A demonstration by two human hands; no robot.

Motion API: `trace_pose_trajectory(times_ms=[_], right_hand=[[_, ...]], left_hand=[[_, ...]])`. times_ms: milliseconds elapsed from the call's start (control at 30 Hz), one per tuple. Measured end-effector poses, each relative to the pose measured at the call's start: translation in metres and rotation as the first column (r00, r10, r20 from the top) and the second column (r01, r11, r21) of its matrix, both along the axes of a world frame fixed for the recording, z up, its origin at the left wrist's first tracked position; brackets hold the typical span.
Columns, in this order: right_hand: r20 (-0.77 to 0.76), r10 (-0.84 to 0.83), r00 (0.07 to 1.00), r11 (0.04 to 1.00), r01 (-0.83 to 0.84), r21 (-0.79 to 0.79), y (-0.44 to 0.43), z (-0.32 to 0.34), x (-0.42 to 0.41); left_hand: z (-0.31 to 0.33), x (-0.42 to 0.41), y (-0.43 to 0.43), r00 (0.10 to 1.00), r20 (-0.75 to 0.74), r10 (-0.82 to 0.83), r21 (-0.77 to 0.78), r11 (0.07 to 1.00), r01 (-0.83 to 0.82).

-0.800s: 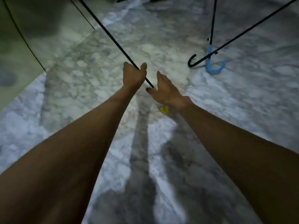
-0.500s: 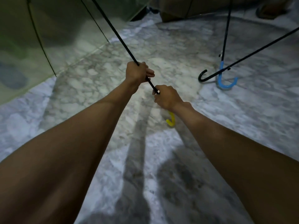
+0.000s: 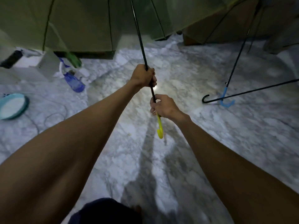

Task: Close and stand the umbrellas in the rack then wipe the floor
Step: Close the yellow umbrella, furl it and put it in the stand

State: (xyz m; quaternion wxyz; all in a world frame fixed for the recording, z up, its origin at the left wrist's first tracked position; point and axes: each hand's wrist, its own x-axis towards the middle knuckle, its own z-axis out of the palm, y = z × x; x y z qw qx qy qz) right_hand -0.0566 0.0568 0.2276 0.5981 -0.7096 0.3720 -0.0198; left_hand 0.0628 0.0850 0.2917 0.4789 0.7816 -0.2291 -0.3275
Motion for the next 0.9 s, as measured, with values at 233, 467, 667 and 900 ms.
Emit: trace_pose_trajectory(times_ms=[233,467,667,900], right_hand=[[-0.045,0.01,0.999,0.989,-0.004,0.146,0.031,0.134,0.006],[-0.069,0.023,0.997,0.975,-0.007,0.22,0.051,0.191,-0.002],[-0.089,0.059,0.994,0.948,-0.028,0.318,0.081,0.218,-0.022],[-0.121,0.127,0.985,0.918,-0.07,0.391,0.132,0.235,-0.047]], left_hand=[[0.124,0.005,0.017,0.999,-0.023,-0.039,0.056,0.998,0.041],[0.172,-0.001,0.034,0.996,-0.052,-0.067,0.068,0.995,0.07],[0.186,-0.017,0.069,0.994,-0.108,-0.016,0.084,0.996,0.025],[0.197,-0.04,0.127,0.978,-0.197,0.062,0.12,0.992,-0.039]])
